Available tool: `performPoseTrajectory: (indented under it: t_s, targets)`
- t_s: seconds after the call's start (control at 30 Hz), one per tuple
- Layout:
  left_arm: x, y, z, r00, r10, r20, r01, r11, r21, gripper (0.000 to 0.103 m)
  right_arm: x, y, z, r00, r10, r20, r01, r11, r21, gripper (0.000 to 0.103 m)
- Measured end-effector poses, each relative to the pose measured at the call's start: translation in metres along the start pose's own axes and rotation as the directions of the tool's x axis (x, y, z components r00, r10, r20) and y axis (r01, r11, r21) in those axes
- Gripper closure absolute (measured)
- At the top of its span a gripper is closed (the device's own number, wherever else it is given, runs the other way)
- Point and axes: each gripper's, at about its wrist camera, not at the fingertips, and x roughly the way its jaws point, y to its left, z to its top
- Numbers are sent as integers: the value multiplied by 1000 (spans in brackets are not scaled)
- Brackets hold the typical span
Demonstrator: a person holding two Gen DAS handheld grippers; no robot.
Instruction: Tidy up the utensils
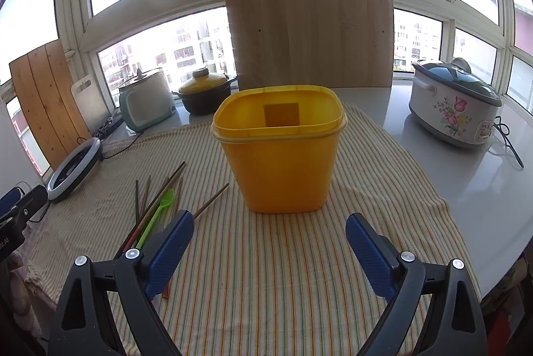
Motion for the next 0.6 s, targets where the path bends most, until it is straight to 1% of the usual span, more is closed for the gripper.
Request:
performPoseTrajectory:
  t_s: [0.23, 0.33, 0.4, 0.5, 0.6]
  targets:
    - [7, 7, -4, 1000, -13, -28, 12, 1000, -18, 0, 6, -1, -2, 1000, -11, -18, 11, 1000, 8, 9]
    - [12, 14, -6, 999, -24, -44, 23, 999, -31, 0, 12, -4, -3, 999, 17, -48, -16, 1000, 16, 9]
    - [16, 19, -8, 998, -31, -57, 28, 999, -42, 0, 16, -5, -5, 998, 19, -66, -18, 1000, 22, 9]
    - [23, 27, -12, 996, -36, -81, 33, 998, -46, 0, 23, -8, -9, 993, 56, -101, -53, 998, 37, 10]
    - [33, 34, -20, 991, -52, -125, 48, 998, -33, 0, 27, -6, -13, 993, 41, -110, -39, 999, 24, 10]
